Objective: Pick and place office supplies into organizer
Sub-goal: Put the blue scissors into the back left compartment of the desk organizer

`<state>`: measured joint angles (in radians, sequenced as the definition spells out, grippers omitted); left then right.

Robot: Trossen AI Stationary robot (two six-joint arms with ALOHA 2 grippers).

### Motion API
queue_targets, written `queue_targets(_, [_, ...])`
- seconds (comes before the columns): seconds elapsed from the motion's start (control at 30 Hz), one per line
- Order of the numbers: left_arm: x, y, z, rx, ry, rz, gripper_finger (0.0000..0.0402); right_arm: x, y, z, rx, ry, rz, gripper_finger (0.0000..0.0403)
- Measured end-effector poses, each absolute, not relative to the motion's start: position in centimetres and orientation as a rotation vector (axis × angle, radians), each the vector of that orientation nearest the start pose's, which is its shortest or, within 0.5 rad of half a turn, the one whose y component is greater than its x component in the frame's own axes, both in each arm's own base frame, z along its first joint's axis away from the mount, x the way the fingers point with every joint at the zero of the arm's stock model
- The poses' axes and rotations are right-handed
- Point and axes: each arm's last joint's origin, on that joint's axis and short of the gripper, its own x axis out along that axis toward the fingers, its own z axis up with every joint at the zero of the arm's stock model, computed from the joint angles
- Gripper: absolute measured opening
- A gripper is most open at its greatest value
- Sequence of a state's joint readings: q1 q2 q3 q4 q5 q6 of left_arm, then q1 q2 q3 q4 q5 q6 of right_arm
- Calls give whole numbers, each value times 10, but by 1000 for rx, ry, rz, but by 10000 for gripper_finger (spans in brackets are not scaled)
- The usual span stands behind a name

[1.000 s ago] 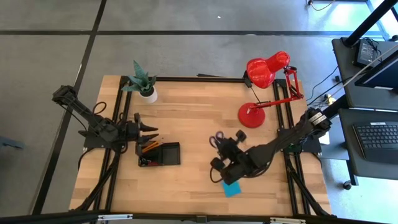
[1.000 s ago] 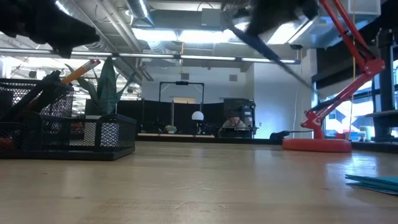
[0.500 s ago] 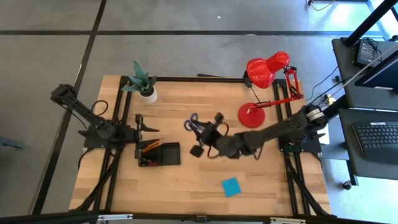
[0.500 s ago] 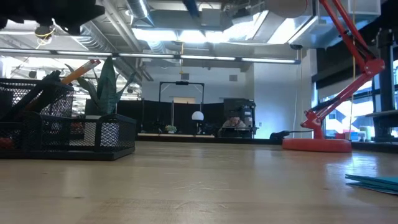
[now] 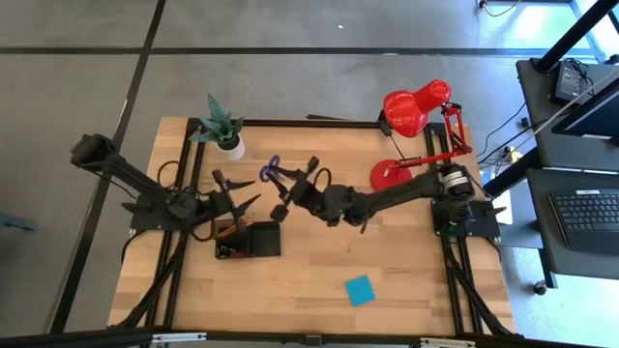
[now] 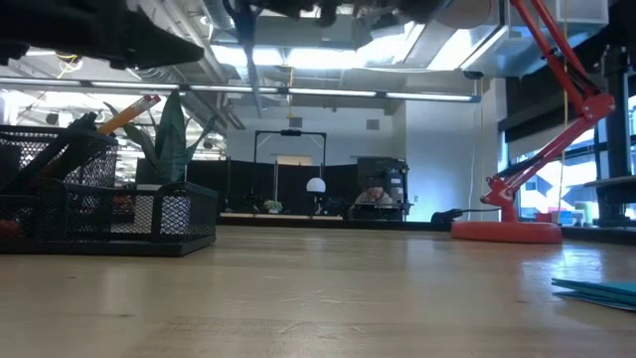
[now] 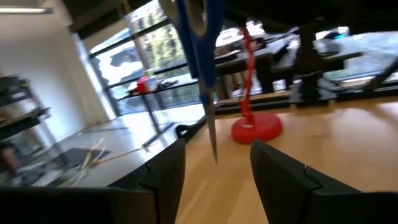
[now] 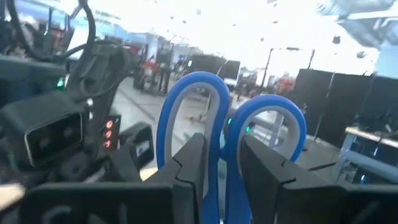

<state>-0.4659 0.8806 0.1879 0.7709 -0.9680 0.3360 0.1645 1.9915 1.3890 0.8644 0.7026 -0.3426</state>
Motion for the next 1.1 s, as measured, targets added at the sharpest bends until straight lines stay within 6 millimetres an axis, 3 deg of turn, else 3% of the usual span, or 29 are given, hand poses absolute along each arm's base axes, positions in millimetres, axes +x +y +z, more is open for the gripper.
queue_targets(0.43, [186,-47,212,288,60,631,175,485,56,259,-271,-201,-522,82])
queue_targets(0.67, [192,-50,214,316,74,633,167,486,57,258,-292,-198,-523,82])
queue_targets(0.93, [185,-53,220,318,74,705,128,486,63,257,-317,-185,-515,82])
queue_targets(1.1, [182,-56,227,287,19,650,109,486,64,257,-315,-186,-512,82])
